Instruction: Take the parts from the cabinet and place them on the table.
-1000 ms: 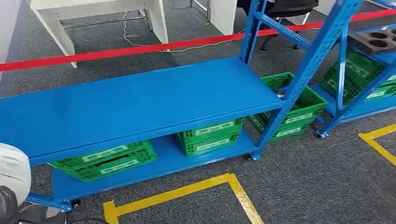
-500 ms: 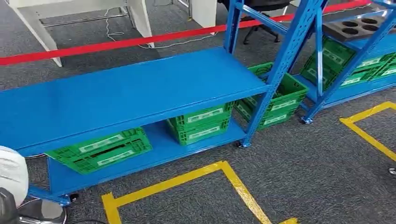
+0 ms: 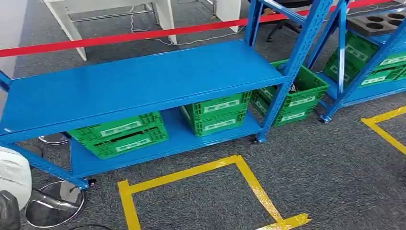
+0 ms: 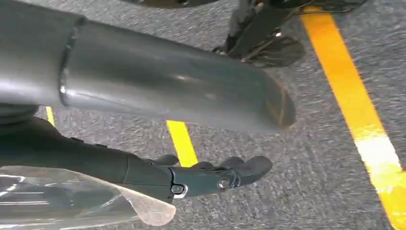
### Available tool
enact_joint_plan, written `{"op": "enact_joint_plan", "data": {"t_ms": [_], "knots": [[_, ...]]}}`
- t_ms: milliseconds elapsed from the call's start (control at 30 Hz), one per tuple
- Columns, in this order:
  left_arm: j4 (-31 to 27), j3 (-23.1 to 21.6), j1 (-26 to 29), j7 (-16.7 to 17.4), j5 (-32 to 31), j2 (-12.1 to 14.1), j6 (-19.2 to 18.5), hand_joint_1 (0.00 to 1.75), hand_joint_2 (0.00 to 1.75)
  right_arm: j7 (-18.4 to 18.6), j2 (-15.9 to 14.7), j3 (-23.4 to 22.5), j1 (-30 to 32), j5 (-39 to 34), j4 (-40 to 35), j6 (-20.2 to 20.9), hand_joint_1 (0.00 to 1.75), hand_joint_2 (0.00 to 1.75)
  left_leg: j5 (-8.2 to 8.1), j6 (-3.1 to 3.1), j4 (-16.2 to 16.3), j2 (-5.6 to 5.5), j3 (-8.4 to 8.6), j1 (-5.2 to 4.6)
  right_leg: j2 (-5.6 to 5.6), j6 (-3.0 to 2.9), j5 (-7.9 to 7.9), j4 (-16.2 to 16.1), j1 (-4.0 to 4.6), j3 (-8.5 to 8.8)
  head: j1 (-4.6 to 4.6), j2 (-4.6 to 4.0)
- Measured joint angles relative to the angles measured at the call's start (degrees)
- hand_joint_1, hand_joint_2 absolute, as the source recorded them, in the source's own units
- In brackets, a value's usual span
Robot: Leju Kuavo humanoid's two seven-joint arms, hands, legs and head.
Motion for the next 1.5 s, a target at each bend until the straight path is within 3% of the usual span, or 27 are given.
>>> {"op": "enact_joint_plan", "data": {"t_ms": [100, 167, 233, 300, 367, 400, 467, 500, 567, 633, 667, 700, 733, 800, 833, 867, 900, 1000, 1033, 1067, 1100, 1167, 1233, 1267, 1333, 1400, 1500], "knots": [[-0.1, -0.4, 0.2, 0.0, -0.6, 0.0, 0.5, 1.75, 1.75, -0.2, -0.1, 0.0, 0.4, 0.2, 0.0, 0.3, 0.0, 0.0, -11.01, -1.11, 8.1, 3.75, -1.64, 0.36, -2.72, -0.84, 1.62, 0.2, 0.36, -1.72, -0.7, 0.0], [-0.1, -0.6, 0.2, 0.0, -0.7, 0.0, 0.6, 1.75, 1.75, -0.2, -0.1, 0.0, 0.4, 0.3, 0.0, 0.4, 0.0, 0.0, -14.85, -1.68, 16.6, 4.42, -2.48, 0.78, -4.48, -0.72, 2.67, 0.7, 0.44, -3.68, -0.68, 0.0], [-0.1, -0.8, 0.3, 0.0, -0.9, 0.0, 0.7, 1.75, 1.75, -0.3, -0.1, 0.0, 0.2, 0.5, 0.0, 0.6, 0.0, 0.0, -11.49, -2.05, 17.8, 4.52, -0.54, 1.19, -6.15, -0.51, 3.39, 1.9, 0.38, -5.39, -0.7, 0.0], [-0.1, -0.9, 0.3, 0.0, -1.3, 0.0, 0.7, 1.75, 1.75, -0.4, -0.1, 0.2, 0.0, 0.7, 0.0, 0.7, 0.0, 0.0, -7.7, -2.13, 11.0, 5.59, 4.96, 1.33, -7.53, -0.16, 3.88, 3.4, 0.3, -7.54, -0.72, 0.0], [-0.3, -0.9, 0.2, 0.0, -1.5, 0.0, 0.8, 1.75, 1.75, -0.5, -0.1, 0.3, -0.1, 0.7, 0.0, 0.7, 0.0, 0.0, -10.03, -1.59, 1.8, 8.43, 10.75, 0.79, -8.48, 0.47, 4.3, 4.5, 0.55, -8.86, -0.79, 0.0], [-0.5, -0.9, 0.2, 0.0, -1.5, 0.0, 0.9, 1.75, 1.75, -0.5, -0.1, 0.3, 0.0, 0.8, 0.0, 0.7, 0.0, 0.0, -10.73, -0.72, 0.4, 8.34, 11.1, 0.6, -8.95, 0.93, 4.78, 4.6, 0.53, -9.13, -0.55, 0.0], [-0.6, -0.9, 0.3, 0.0, -1.6, 0.0, 0.9, 1.75, 1.75, -0.6, -0.1, 0.4, -0.4, 0.8, 0.0, 0.7, 0.0, 0.0, -10.58, -0.46, 0.2, 7.58, 10.12, 0.34, -9.89, 1.48, 5.81, 4.5, 0.41, -9.59, -0.7, 0.0], [-0.6, -0.9, 0.4, 0.0, -1.6, 0.0, 0.9, 1.75, 1.75, -0.6, -0.1, 0.4, -0.5, 0.8, 0.0, 0.7, 0.0, 0.0, -10.1, 0.23, -0.4, 7.14, 9.55, 0.55, -10.02, 1.86, 6.05, 4.6, 0.41, -9.98, -0.68, 0.0], [-0.8, -0.9, 0.5, 0.0, -1.8, 0.0, 0.9, 1.75, 1.75, -0.6, -0.1, 0.4, -0.3, 0.9, 0.0, 0.7, 0.0, 0.0, -8.82, 1.28, -0.5, 6.63, 8.12, 0.82, -4.44, 2.54, 1.28, 7.4, 0.23, -11.48, -0.57, 0.0], [-0.8, -1.0, 0.4, 0.0, -2.0, -0.1, 0.9, 1.75, 1.75, -0.6, -0.1, 0.4, -0.1, 0.9, 0.0, 0.8, 0.0, 0.0, -7.52, 1.86, -0.5, 5.64, 6.57, 0.57, -2.8, 2.51, -5.13, 15.5, 0.25, -13.22, -0.53, 0.0], [-0.8, -1.0, 0.4, 0.0, -2.2, -0.1, 0.9, 1.75, 1.75, -0.6, -0.1, 0.4, 0.1, 0.9, 0.0, 0.9, 0.0, 0.0, -6.76, 1.98, -0.4, 4.99, 5.71, 0.34, -2.57, 2.43, -6.72, 19.3, 0.25, -13.9, -0.55, 0.0], [-0.8, -1.0, 0.4, 0.0, -2.3, -0.1, 0.9, 1.75, 1.75, -0.6, -0.1, 0.4, 0.1, 1.0, 0.0, 0.9, 0.0, 0.0, -6.01, 2.0, -0.3, 4.41, 4.8, 0.17, -2.53, 2.33, -6.39, 21.1, 0.28, -13.87, -0.57, 0.0], [-0.8, -1.0, 0.4, 0.0, -2.3, -0.1, 0.9, 1.75, 1.75, -0.6, -0.1, 0.4, 0.0, 1.0, 0.0, 1.0, 0.0, 0.0, -5.3, 1.96, -0.2, 3.81, 3.86, 0.04, -2.5, 2.1, -4.54, 20.8, 0.34, -12.87, -0.57, 0.0], [-0.9, -1.0, 0.5, 0.0, -2.3, -0.1, 0.9, 1.75, 1.75, -0.6, -0.1, 0.4, -0.1, 1.0, 0.0, 1.0, 0.0, 0.0, -3.81, 1.73, -0.1, 2.39, 2.0, -0.12, -1.81, 1.37, 0.23, 14.4, 0.41, -7.87, -0.57, 0.0], [-1.0, -1.0, 0.5, 0.0, -2.3, -0.1, 0.9, 1.75, 1.75, -0.6, -0.1, 0.4, -0.1, 1.1, 0.0, 1.0, 0.0, 0.0, -3.09, 1.56, -0.1, 1.67, 1.54, -0.1, -0.04, 0.84, 0.9, 9.3, 0.47, -4.35, -0.57, 0.0], [-1.2, -1.0, 0.4, 0.0, -2.5, -0.1, 0.9, 1.75, 1.75, -0.6, -0.1, 0.4, -0.1, 1.3, 0.0, 1.0, 0.0, 0.0, -2.49, 1.25, 0.0, 1.13, 0.87, -0.38, 2.78, 0.48, -0.26, 3.7, 0.74, 0.03, -0.46, 0.0], [-1.4, -1.1, 0.4, 0.0, -2.5, -0.1, 1.0, 1.75, 1.75, -0.7, -0.1, 0.4, -0.1, 1.4, 0.0, 1.1, 0.0, 0.0, -1.76, 1.15, 0.2, 0.74, 0.51, -0.51, 2.82, 0.47, -1.05, 0.2, 0.31, 1.44, -0.58, 0.0], [-1.9, -1.1, 0.6, 0.0, -2.5, -0.1, 1.2, 1.75, 1.75, -0.8, 0.0, 0.5, -0.2, 1.6, 0.0, 1.4, 0.0, 0.0, 0.56, 0.31, -0.4, -1.41, -0.32, -0.62, 0.88, 0.45, -0.43, 0.3, 0.57, 0.11, -0.48, 0.0], [-2.0, -1.2, 0.7, 0.0, -2.5, 0.0, 1.4, 1.75, 1.75, -0.9, 0.5, 0.5, -0.1, 1.7, 0.0, 1.4, 0.0, 0.0, -0.33, 0.09, -0.1, -0.07, -0.87, -0.63, -0.36, 0.13, 0.16, 0.3, 0.08, -0.54, -0.35, 0.0], [-2.1, -1.2, 0.9, 0.0, -2.7, 0.0, 1.6, 1.75, 1.75, -0.9, 0.2, 0.5, -0.1, 1.8, 0.0, 1.4, 0.0, 0.0, -3.34, -0.4, 1.5, 2.46, -1.34, -0.69, -1.07, -0.3, 0.62, 0.4, 0.19, -1.06, -0.77, 0.0], [-2.1, -1.4, 0.8, 0.0, -2.8, 0.0, 1.9, 1.75, 1.75, -0.9, 0.2, 0.5, 0.2, 2.0, 0.0, 1.4, 0.0, 0.0, -7.43, -0.79, 5.3, 3.64, -2.12, -0.26, -2.24, -0.83, 1.02, 0.4, 0.36, -1.6, -0.9, 0.0], [-2.1, -1.7, 0.8, 0.0, -2.9, 0.1, 2.3, 1.75, 1.75, -1.0, 0.2, 0.5, 0.3, 2.0, 0.0, 1.4, 0.0, 0.0, -13.19, -1.4, 14.2, 4.38, -3.59, 0.34, -4.06, -0.88, 1.89, 0.6, 0.55, -2.81, -0.9, 0.0], [-2.1, -1.9, 0.8, 0.0, -2.5, 0.2, 2.5, 1.75, 1.75, -1.1, 0.2, 0.5, 0.2, 2.2, 0.0, 1.5, 0.0, 0.0, -12.8, -1.82, 18.6, 4.48, -3.06, 0.77, -6.01, -0.74, 2.58, 1.3, 0.6, -4.35, -0.87, 0.0], [-2.1, -2.0, 0.8, 0.0, -2.4, 0.3, 2.7, 1.75, 1.75, -1.2, 0.2, 0.5, 0.0, 2.3, 0.0, 1.5, 0.0, 0.0, -10.94, -1.86, 17.4, 4.57, -1.41, 0.86, -6.86, -0.65, 2.82, 1.9, 0.63, -4.99, -0.9, 0.0], [-2.1, -2.2, 0.9, 0.0, -2.5, 0.4, 2.7, 1.75, 1.75, -1.3, 0.2, 0.5, -0.2, 2.4, 0.0, 1.5, 0.0, 0.0, -7.67, -1.21, 9.1, 5.74, 4.84, 0.72, -8.08, -0.46, 3.18, 2.7, 0.78, -6.32, -0.96, 0.0], [-2.2, -2.4, 0.8, 0.0, -2.7, 0.5, 2.9, 1.75, 1.75, -1.4, 0.5, 0.5, -0.2, 2.5, 0.0, 1.5, 0.0, 0.0, -8.68, 0.35, 0.7, 9.41, 10.19, -0.25, -9.34, -0.01, 3.56, 3.4, 0.99, -6.98, -0.94, 0.0], [-2.4, -2.4, 0.9, 0.0, -3.0, 0.7, 3.3, 1.75, 1.75, -1.4, 0.6, 0.5, -0.6, 2.7, 0.0, 1.7, 0.0, 0.0, -8.32, 1.11, -0.4, 8.17, 9.46, -0.92, -11.13, 1.09, 4.8, 3.2, 0.55, -7.51, -0.94, 0.0]]}}
